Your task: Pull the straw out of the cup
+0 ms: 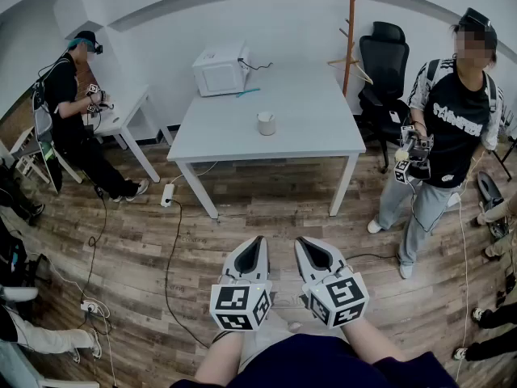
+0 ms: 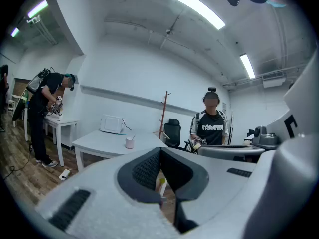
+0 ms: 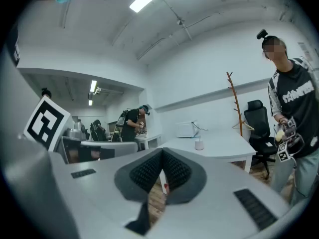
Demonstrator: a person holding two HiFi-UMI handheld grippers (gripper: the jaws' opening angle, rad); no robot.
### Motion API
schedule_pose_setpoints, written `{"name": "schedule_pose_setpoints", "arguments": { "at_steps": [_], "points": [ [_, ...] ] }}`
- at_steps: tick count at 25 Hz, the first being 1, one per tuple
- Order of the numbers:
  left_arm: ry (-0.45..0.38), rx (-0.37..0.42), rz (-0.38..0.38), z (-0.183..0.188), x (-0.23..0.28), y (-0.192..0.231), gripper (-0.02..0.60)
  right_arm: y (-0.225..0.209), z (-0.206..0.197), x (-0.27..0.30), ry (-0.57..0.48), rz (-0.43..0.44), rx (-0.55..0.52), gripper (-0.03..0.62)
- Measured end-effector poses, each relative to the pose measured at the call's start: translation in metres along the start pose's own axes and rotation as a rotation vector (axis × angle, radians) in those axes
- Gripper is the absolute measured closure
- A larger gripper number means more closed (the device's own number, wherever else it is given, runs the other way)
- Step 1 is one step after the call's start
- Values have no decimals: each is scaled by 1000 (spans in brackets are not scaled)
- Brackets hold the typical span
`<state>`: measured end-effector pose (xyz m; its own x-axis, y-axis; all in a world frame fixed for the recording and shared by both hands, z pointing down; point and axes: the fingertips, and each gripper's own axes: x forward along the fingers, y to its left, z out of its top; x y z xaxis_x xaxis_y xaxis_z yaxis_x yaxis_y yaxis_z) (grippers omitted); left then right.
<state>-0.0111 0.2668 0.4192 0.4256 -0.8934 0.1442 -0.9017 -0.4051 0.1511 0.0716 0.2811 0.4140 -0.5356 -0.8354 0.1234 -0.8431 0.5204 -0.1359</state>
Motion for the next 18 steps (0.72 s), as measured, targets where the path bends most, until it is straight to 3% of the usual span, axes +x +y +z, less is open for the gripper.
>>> {"name": "schedule_pose_setpoints", "arguments": {
  "at_steps": [18],
  "points": [
    [31, -6, -12, -15, 5, -17, 565, -13, -3, -9, -5, -18, 18, 565]
  ]
}}
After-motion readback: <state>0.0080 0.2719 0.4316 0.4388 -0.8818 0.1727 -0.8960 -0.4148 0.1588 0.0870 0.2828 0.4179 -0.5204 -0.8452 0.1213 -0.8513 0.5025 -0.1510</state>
